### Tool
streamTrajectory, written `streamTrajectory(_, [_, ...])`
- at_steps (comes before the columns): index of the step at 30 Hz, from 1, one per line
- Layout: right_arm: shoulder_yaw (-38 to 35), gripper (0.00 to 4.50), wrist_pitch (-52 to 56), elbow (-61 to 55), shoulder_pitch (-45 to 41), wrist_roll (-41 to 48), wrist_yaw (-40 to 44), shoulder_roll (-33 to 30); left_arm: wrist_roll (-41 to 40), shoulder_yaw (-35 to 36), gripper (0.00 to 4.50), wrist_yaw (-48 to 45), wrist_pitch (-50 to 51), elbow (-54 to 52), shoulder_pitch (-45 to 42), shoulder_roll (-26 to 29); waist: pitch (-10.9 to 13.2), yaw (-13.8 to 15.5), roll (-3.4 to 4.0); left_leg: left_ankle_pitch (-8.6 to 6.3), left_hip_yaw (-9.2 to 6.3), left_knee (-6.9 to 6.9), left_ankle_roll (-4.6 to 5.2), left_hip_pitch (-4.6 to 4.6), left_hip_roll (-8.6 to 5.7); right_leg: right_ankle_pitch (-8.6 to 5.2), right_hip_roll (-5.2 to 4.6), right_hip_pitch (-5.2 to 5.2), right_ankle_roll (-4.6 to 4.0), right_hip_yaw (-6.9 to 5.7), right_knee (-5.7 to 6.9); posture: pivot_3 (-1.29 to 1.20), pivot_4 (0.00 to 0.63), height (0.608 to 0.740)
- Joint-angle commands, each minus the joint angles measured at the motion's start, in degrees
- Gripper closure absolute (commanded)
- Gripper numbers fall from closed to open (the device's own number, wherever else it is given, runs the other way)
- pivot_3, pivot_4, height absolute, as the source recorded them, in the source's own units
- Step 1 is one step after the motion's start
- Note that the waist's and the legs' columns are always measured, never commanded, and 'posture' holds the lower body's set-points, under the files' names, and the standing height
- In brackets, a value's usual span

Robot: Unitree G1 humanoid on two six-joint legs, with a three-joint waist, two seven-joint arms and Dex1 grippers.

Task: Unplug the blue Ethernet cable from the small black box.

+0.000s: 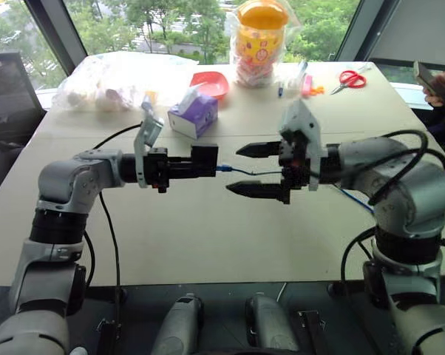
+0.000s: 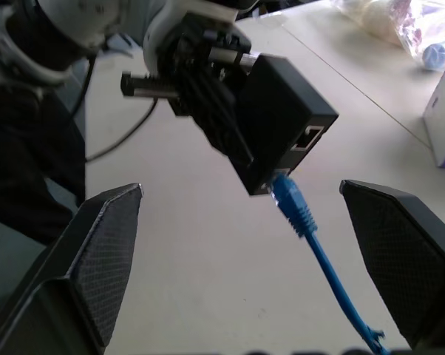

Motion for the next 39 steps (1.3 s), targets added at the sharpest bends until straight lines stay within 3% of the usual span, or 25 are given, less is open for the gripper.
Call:
streamTrajectory(1, [-3.2,0.02,6.8,4.6,-1.3,4.7,-3.2,2.9,-0.5,0.5,3.98,-2.1,-0.5,-1.3,-1.9,1.2,0.0,0.0,0.00,0.00,0.00,-0.02,0.00,-0.01,0.00,0.00,-0.01,-0.01,0.01,0.00,0.00,0.00,0.150,0.740])
streamTrajectory(9, [-4.9,0.02,8.5,7.2,-2.3,9.8,-8.8,5.4,-0.7,0.6,3.98,-2.0,-0.1,-1.4,-2.9,1.0,0.0,-0.1,0.01,0.00,0.07,-0.07,0.01,-0.26,-0.04,0.06,-0.02,-0.33,0.10,0.02,0.03,0.00,0.150,0.740])
streamTrajectory(13, [-4.5,1.22,9.0,7.1,-2.2,12.3,-10.2,5.1,-0.4,0.5,3.98,-2.0,-0.4,-1.5,-2.6,1.0,0.0,-0.2,0.01,0.00,0.07,-0.07,0.01,-0.25,-0.04,0.06,-0.01,-0.34,0.10,0.01,0.05,0.00,0.150,0.740])
streamTrajectory(28, [-2.9,1.22,7.7,8.1,-2.4,17.1,-15.0,4.4,-0.6,0.6,3.98,-1.5,-0.2,-1.9,-2.6,0.7,0.0,-0.2,0.01,0.00,0.08,-0.06,0.01,-0.25,-0.03,0.06,0.01,-0.34,0.11,0.01,0.07,0.00,0.150,0.740])
streamTrajectory(31, [-2.6,2.12,7.2,8.4,-2.5,17.7,-15.5,4.1,-0.6,0.6,3.98,-1.7,-0.3,-2.2,-2.4,0.8,0.0,-0.2,0.01,0.00,0.08,-0.06,0.01,-0.25,-0.03,0.06,0.01,-0.34,0.11,0.01,0.07,0.00,0.150,0.740])
streamTrajectory(36, [-2.6,4.41,7.0,8.5,-2.6,18.8,-16.2,3.9,-0.7,0.5,3.98,-2.0,-0.2,-2.5,-2.0,1.1,0.0,-0.2,0.01,0.00,0.09,-0.07,0.01,-0.25,-0.02,0.06,0.01,-0.34,0.11,0.01,0.07,0.00,0.150,0.740])
streamTrajectory(39, [-2.6,4.41,7.1,8.6,-2.6,19.6,-16.5,3.7,-0.7,0.4,3.98,-2.4,-0.2,-2.6,-1.8,1.3,0.0,-0.2,0.01,0.00,0.09,-0.07,0.02,-0.25,-0.02,0.06,0.02,-0.35,0.11,0.02,0.07,0.00,0.150,0.740])
